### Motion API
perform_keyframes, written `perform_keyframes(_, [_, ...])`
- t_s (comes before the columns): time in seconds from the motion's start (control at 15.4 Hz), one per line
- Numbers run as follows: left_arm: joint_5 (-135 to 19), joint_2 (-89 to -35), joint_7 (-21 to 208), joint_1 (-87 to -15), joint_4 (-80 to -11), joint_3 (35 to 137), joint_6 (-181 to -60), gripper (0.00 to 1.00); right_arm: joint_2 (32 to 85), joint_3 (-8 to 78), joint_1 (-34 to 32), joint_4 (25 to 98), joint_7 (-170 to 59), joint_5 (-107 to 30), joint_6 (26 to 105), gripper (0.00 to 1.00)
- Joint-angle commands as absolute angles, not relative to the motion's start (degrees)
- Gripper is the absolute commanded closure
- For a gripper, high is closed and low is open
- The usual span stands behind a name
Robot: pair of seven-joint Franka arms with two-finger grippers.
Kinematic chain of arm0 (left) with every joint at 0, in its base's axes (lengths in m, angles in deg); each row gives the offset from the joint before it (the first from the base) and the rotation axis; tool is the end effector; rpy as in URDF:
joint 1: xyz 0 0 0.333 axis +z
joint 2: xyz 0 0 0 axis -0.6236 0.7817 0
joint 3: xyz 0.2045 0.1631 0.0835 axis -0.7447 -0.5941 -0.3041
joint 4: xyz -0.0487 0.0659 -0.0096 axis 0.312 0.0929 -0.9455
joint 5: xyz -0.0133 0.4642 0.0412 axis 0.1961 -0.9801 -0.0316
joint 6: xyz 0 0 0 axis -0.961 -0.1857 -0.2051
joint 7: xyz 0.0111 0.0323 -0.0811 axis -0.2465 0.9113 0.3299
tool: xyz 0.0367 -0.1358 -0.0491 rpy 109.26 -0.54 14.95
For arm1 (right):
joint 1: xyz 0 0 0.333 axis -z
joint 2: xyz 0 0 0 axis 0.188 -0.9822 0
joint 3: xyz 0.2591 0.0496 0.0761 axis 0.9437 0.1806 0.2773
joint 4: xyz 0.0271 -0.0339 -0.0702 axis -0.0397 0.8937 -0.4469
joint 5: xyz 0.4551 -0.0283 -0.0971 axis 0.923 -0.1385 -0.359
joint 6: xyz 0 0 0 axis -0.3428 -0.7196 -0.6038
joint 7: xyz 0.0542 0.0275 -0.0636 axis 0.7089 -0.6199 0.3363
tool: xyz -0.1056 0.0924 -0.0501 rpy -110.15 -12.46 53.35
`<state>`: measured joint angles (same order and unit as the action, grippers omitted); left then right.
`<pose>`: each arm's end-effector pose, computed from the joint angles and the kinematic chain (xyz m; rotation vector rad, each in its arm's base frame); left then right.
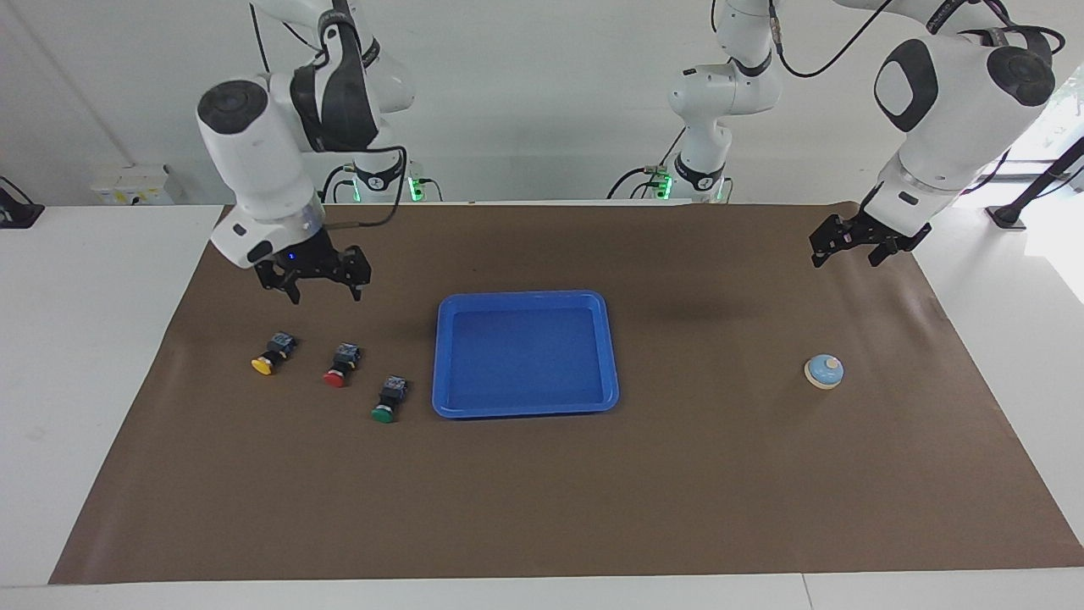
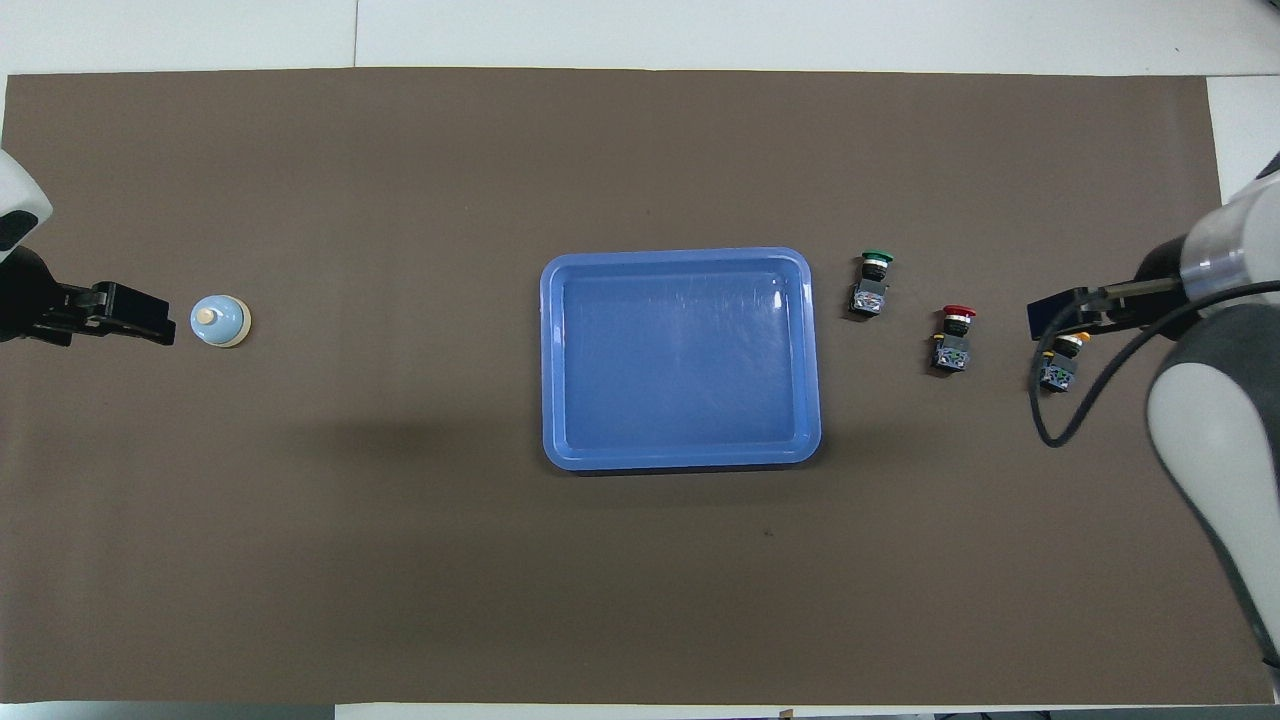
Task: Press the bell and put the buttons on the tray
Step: 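Grasp the green-capped button with the right gripper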
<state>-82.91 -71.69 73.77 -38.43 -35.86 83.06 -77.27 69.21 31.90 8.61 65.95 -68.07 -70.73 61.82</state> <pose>0.6266 0.0008 0.4523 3.1331 -0.1139 -0.1332 0.6479 0.0692 0.3547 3.1197 0.0650 0.0362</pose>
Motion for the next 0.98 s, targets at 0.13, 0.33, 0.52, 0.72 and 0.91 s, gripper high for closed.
perform_keyframes(0.13, [-80.9,-72.2,74.9,-39.0,-35.0,82.4,-74.3,0.00,61.5,31.9,6.0,70.2,-74.1,-71.7,77.0,0.00])
perform_keyframes(0.33, [-80.8,-70.4,76.3,-39.9,-31.2,82.4,-70.8,0.00,55.0,31.9,6.0,66.7,-74.4,-71.8,80.6,0.00])
perform_keyframes(0.52, [-81.0,-70.1,77.9,-39.9,-30.0,82.5,-68.5,0.00,52.0,31.8,4.9,65.2,-78.0,-72.3,83.1,0.00])
perform_keyframes(0.72, [-81.4,-70.2,77.9,-39.9,-30.1,82.5,-67.9,0.00,50.8,31.7,4.2,65.2,-84.7,-72.6,83.5,0.02])
perform_keyframes(0.91, [-81.1,-69.7,78.0,-40.3,-28.7,82.6,-66.4,0.00,50.1,31.7,3.9,65.7,-87.5,-72.8,83.5,0.02])
